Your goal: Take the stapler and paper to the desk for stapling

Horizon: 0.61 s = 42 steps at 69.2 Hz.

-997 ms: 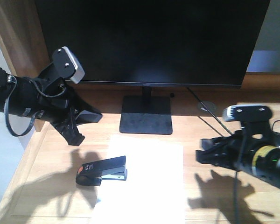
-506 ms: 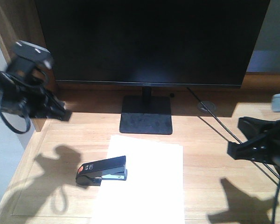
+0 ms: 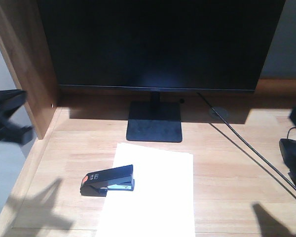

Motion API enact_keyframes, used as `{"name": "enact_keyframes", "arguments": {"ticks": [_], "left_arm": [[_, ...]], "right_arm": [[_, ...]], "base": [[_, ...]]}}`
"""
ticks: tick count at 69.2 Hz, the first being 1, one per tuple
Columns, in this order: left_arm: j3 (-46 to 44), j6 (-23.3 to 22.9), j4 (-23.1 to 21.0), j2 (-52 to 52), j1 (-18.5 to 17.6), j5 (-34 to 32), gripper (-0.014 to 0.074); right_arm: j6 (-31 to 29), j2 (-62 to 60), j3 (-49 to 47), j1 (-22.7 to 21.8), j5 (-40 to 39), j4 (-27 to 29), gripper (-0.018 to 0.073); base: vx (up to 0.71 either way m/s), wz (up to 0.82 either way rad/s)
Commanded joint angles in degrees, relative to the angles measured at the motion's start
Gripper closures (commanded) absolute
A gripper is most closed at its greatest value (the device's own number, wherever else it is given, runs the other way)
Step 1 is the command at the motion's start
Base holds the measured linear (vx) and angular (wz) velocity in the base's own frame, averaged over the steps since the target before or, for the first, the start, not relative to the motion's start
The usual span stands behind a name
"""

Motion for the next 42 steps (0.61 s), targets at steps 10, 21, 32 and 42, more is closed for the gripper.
{"name": "enact_keyframes", "arguments": {"ticks": [10, 21, 32, 42], "left_arm": [[8.2, 2.2, -0.5, -14.4, -0.1, -6.0, 0.0603], [14.0, 2.2, -0.5, -23.4, -0.1, -5.4, 0.0603], [17.9, 2.2, -0.6, -31.3, -0.1, -4.8, 0.0603], [18.6, 2.2, -0.6, -35.0, -0.1, -3.8, 0.0603]], "right_arm": [[-0.6, -9.3, 5.0, -0.1, -2.0, -1.9, 0.0564], [-0.5, -16.6, 11.7, -0.1, -2.0, -1.9, 0.0564], [-0.5, -21.6, 14.1, -0.1, -1.2, -1.9, 0.0564], [-0.5, -22.0, 14.1, -0.1, -1.2, -1.9, 0.0564]], "base": [[0.0, 0.0], [0.0, 0.0], [0.0, 0.0], [0.0, 0.0]]}}
